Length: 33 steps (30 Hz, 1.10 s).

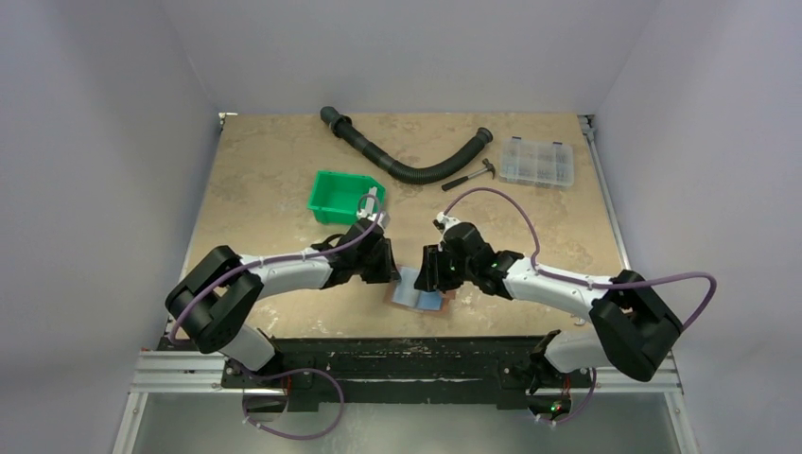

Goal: Put the credit cards into the card holder
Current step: Open the card holder at the center of the board.

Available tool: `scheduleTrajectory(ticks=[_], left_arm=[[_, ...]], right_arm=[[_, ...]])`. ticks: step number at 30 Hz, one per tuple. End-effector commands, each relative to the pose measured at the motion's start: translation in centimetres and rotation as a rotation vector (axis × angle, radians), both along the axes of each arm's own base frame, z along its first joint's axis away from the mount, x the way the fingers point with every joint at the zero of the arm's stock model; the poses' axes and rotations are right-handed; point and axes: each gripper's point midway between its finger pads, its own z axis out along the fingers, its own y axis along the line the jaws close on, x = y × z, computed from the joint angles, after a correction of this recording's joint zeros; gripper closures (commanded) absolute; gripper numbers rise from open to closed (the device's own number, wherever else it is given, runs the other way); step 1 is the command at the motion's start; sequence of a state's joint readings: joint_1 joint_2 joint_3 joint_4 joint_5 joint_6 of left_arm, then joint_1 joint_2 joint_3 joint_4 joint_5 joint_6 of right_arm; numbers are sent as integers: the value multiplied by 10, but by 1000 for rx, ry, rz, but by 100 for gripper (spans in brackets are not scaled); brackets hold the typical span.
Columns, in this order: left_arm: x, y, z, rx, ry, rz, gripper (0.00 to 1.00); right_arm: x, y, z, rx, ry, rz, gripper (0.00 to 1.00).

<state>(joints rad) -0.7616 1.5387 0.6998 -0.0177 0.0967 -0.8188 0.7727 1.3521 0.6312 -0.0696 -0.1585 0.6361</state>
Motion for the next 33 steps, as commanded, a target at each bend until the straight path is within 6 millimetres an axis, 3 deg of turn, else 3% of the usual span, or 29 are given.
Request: scheduleTrajectory(ticks=[1,6,12,18,26,33], left_arm=[[6,-1,11,-16,-56,19,83],[6,6,17,-5,-77,38,82],[4,15,15,28,-73,53,76],[-1,15,-1,49,-29,40,75],[-4,7,4,13,-22,9,74],[-9,-13,9,-74,-1,-53,81]], right_arm=[[7,5,18,46,-61,4,52],[10,23,30,120,-68,40,52],[12,35,18,148,-37,60,64],[6,17,-15,81,-7,7,78],[7,-7,-53,25,42,-77,96],[2,-7,-71,51,99,-50,100]])
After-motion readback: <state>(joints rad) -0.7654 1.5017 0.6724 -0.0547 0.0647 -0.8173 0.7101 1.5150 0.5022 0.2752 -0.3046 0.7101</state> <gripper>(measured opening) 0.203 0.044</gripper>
